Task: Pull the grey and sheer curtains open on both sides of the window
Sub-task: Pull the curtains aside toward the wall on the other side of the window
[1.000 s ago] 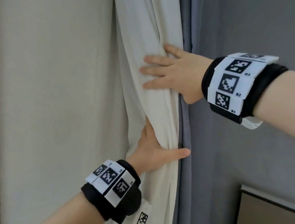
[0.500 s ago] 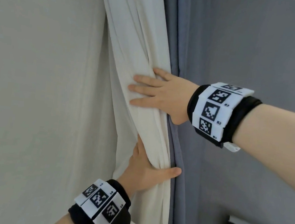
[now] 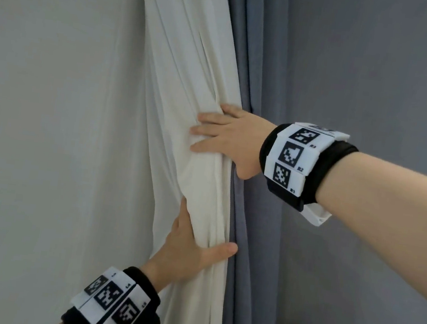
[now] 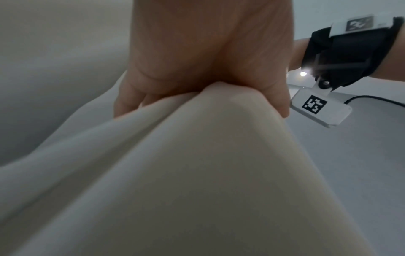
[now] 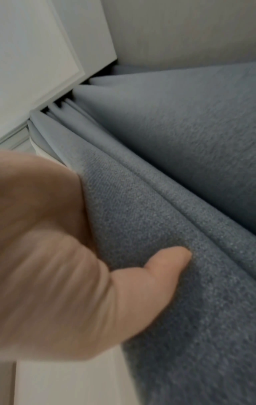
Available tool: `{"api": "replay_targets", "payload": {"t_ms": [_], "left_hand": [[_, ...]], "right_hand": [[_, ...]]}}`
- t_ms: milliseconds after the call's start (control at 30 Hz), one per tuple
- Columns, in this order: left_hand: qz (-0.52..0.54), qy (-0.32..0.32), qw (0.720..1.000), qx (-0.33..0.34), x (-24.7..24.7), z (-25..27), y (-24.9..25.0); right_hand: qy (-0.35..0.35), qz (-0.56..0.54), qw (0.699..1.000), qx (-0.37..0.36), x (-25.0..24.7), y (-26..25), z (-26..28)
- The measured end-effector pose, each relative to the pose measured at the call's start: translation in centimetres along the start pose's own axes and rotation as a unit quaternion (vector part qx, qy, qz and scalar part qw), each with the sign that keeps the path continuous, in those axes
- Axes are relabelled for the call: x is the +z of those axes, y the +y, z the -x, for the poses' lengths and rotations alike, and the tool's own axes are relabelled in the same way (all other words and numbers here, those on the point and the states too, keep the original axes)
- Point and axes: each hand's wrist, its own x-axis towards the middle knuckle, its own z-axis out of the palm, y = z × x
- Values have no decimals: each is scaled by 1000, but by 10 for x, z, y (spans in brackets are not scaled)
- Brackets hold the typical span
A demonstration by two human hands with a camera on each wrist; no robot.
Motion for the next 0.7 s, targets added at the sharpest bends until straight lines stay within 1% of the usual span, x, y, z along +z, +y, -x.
{"api": "replay_targets", "payload": {"t_ms": [67, 133, 233, 300, 500, 700], "left_hand": [[12, -3, 1000, -29, 5, -5, -4], [12, -13, 999, -43, 12, -13, -8], [-22, -34, 997, -59, 28, -26, -12], [-45, -37, 996, -67, 39, -38, -15], [-57, -43, 996, -59, 72, -79, -30], [-53, -52, 996, -55, 105, -129, -53]], "right_hand": [[-7, -8, 1000, 5, 11, 8, 3], [-14, -9, 1000, 14, 25, 16, 5], [-24, -9, 999, 28, 49, 27, 7], [-28, -10, 999, 34, 63, 33, 6], [-31, -6, 998, 49, 113, 51, -1], [-52, -6, 997, 64, 170, 72, -15]]}}
